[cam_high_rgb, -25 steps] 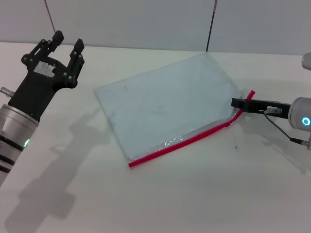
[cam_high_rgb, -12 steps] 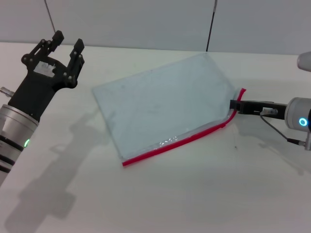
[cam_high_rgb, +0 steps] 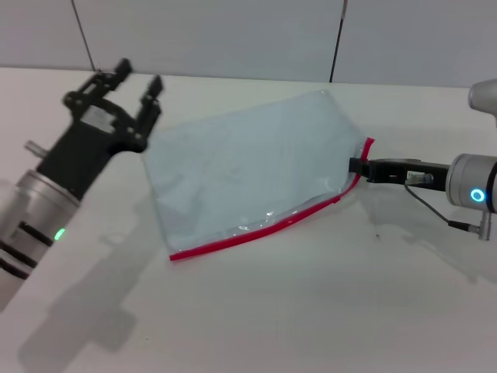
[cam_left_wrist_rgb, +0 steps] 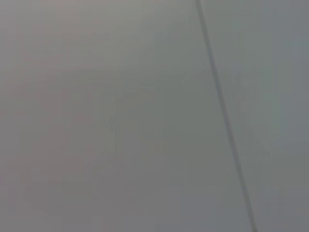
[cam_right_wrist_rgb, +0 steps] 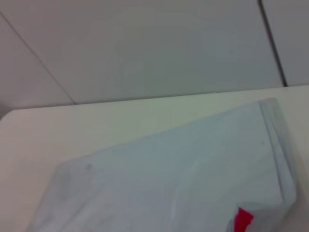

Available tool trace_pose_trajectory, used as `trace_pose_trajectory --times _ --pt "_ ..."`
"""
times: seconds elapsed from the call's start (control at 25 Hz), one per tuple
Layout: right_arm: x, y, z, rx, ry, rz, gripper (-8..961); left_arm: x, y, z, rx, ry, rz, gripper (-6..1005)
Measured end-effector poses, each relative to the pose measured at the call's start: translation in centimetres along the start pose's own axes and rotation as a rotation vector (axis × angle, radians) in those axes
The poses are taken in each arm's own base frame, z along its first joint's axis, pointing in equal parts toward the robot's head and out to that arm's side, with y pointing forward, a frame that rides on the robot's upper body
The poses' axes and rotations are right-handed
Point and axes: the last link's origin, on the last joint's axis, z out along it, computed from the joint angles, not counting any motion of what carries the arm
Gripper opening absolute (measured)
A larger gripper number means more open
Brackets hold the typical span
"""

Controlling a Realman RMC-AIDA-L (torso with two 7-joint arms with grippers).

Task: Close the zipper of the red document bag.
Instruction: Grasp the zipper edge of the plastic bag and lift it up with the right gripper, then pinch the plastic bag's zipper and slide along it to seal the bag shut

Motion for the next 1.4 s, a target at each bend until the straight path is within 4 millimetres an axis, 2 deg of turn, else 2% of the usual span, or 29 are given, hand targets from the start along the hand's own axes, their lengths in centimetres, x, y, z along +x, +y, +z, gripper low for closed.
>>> trace_pose_trajectory --times 0.52,0.76,1.08,1.4 --pt "-1.5 2.6 0.5 -0.135 -0.069 -0.026 25 -1.0 5.2 2.5 -0.342 -0.09 0.045 464" --pt "-2.1 4.1 1.0 -0.206 -0.098 -0.04 31 -1.7 6.8 3.2 -0.381 -0.136 0.077 470" --pt "-2.6 5.8 1.6 -0.264 -0.099 -0.064 38 -2.6 8.7 3.5 -0.405 -0.179 0.213 472" --pt "-2.6 6.5 1.7 -0.295 -0.093 -0.073 45 -3.0 9.0 3.6 -0.407 -0.189 0.311 473"
